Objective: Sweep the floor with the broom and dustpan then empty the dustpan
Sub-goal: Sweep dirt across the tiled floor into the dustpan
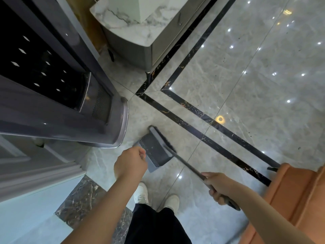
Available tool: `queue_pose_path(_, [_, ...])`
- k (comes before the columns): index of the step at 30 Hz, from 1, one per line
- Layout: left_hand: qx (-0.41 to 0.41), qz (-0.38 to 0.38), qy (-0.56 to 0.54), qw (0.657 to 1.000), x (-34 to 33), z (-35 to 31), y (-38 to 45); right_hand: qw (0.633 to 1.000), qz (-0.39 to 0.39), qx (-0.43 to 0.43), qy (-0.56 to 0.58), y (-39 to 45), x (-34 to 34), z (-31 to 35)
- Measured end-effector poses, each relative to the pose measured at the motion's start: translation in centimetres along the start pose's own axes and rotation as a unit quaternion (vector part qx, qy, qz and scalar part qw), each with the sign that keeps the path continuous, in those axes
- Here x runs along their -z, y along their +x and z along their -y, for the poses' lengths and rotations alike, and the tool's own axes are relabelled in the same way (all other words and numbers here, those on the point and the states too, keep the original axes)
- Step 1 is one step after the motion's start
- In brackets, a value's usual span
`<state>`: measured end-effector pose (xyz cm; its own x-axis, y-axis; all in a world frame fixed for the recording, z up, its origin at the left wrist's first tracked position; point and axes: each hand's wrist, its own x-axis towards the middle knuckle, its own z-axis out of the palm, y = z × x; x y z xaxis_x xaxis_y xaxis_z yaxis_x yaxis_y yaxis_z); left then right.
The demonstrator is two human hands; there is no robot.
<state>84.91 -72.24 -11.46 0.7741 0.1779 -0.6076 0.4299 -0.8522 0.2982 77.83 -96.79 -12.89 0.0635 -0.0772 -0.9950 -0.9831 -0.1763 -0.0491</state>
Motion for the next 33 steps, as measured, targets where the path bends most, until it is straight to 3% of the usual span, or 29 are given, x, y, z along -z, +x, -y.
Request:
queue_pose_path(4, [-0.004, 0.005, 0.003, 1.000, 0.0, 0.1, -0.1, 0.997, 0.030, -0.019, 0.064, -2.3, 2.0, -0.9])
queue_pose_path(13, [-0.014, 0.018, -0.003, 1.000, 0.2, 1.4, -0.2, 0.990, -0.121, 0.060, 0.039, -0.3, 0.7, 0.2])
queue_pose_path(21, [-0.018, 0.020, 0.010, 1.000, 0.2, 1.3, -0.3, 0.997, -0.022, 0.022, 0.066, -1.1, -3.1, -2.4])
queue_pose_path(28, [-0.008, 0.018, -0.014, 1.000, 1.1, 3.5, -1.2, 0.984, -0.121, 0.069, 0.111, -2.2, -0.7, -2.8])
queue_pose_path(33, [0.009, 0.006, -0.036, 0.999, 2.7, 7.7, -1.9, 0.968, -0.213, 0.107, 0.077, 0.2, -0.1, -0.1])
